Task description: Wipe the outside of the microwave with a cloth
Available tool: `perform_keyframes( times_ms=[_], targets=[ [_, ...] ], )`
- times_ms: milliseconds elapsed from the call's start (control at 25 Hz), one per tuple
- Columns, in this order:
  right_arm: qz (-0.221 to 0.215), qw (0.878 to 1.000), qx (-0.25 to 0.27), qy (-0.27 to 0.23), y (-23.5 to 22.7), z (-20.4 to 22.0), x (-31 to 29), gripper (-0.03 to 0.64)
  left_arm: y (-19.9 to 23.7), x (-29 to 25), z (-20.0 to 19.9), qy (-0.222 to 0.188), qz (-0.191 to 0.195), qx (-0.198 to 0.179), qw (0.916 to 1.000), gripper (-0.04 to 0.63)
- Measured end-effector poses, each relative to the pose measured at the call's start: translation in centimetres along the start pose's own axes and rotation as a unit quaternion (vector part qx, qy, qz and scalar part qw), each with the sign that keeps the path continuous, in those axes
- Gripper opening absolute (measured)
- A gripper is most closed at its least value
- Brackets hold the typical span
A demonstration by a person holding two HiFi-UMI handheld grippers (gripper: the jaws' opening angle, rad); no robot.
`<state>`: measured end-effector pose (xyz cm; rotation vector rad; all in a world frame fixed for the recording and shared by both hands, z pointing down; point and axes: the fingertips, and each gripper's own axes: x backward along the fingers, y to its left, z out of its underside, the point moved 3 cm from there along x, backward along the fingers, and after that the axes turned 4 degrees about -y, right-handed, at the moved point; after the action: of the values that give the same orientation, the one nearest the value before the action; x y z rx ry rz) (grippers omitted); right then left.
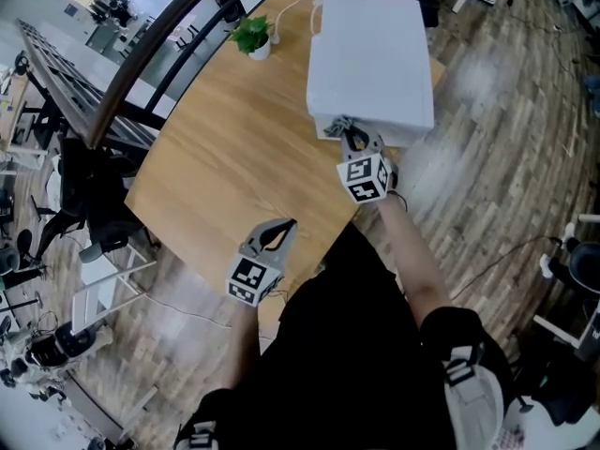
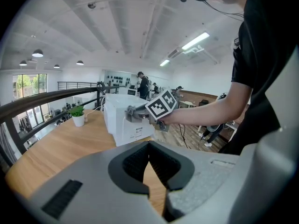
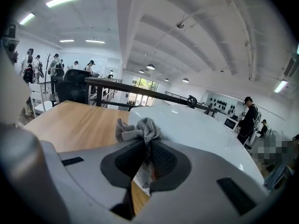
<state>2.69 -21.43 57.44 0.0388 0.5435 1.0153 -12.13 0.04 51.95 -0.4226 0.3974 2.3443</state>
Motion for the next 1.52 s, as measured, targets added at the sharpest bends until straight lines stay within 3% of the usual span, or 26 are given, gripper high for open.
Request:
perform_keyframes(
  times_ms=[1520],
  targets=[
    [0.129,0.990,-0.017,0.062,-11.3,7.2,7.5,0.038,-1.3,-2.3,-0.8,0.004,0.050,-0.019,0.9986,0.000]
  ],
)
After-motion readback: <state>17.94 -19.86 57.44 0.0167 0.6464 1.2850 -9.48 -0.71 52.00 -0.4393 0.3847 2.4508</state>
